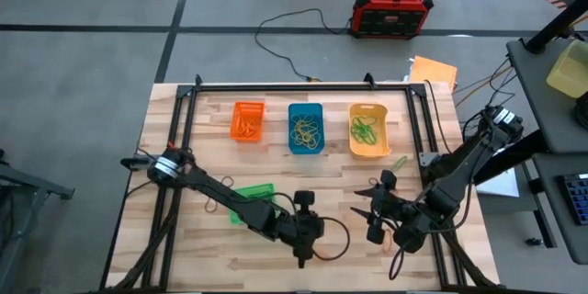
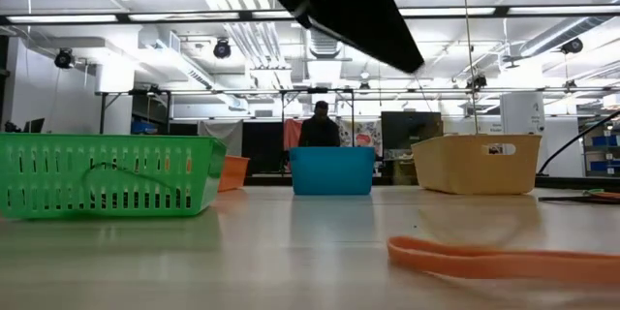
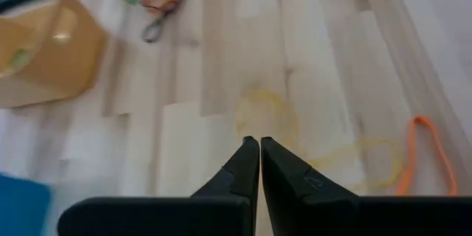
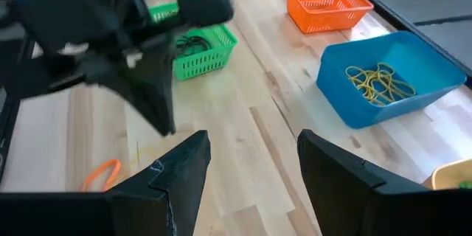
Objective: Sort rubber bands into baskets
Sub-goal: Put the yellow rubberband into the blue bin
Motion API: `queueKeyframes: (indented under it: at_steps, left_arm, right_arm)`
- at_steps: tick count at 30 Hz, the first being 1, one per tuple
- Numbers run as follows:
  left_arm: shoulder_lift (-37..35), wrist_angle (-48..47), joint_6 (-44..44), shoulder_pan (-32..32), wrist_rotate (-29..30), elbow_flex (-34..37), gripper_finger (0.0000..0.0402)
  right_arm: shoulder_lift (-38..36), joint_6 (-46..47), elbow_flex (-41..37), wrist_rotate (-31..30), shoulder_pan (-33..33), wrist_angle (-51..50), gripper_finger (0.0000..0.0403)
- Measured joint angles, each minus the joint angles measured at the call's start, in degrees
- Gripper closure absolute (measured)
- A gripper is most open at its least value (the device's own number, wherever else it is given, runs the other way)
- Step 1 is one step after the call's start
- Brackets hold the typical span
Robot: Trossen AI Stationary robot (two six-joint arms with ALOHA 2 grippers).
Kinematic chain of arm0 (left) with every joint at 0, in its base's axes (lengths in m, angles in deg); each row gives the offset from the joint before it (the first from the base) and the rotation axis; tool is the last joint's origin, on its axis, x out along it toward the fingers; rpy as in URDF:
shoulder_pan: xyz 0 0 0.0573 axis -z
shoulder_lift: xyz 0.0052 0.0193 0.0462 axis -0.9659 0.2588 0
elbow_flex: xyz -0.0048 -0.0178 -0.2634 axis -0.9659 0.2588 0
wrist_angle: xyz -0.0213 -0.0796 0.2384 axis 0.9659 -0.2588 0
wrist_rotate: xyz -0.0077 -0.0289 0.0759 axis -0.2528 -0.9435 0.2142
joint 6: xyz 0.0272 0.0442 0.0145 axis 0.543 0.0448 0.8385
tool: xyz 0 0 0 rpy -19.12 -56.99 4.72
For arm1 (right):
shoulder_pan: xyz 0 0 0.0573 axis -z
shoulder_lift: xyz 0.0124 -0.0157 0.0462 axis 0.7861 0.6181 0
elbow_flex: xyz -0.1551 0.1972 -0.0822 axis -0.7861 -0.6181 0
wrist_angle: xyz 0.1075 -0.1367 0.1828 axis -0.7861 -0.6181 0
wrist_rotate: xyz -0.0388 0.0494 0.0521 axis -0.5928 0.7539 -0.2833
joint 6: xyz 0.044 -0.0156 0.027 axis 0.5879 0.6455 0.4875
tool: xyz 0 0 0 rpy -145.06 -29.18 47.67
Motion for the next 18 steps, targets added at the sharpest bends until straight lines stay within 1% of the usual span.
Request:
queueKeyframes:
  at_steps: [3, 8, 9, 12, 13, 18]
  left_arm:
    - [-1.91, -1.92, 0.35, 0.02, 2.12, 0.0, 0.0402]
    - [-6.17, -2.13, 2.22, 0.02, 2.53, 0.0, 0.0401]
    - [-6.79, -2.53, 2.17, 0.02, 1.81, -0.01, 0.0401]
    - [-7.35, -2.88, 0.44, -0.02, -4.4, -0.02, 0.0401]
    - [-7.25, -2.67, -0.87, 0.0, -5.44, -0.02, 0.0401]
    - [-3.14, 2.31, -8.88, -0.19, -5.24, -0.04, 0.0401]
  right_arm:
    - [0.9, -2.54, -0.19, -0.11, 0.0, 1.32, 0.0202]
    - [4.73, -6.49, -0.53, -0.73, 0.0, 4.41, 0.0202]
    - [5.56, -6.57, -0.57, -0.97, 0.0, 4.1, 0.0202]
    - [7.19, -6.08, -0.61, -1.29, 0.0, 4.0, 0.0202]
    - [7.46, -5.93, -0.61, -1.31, 0.0, 3.97, 0.0202]
    - [7.38, -5.87, -0.61, -1.3, 0.0, 3.64, 0.0202]
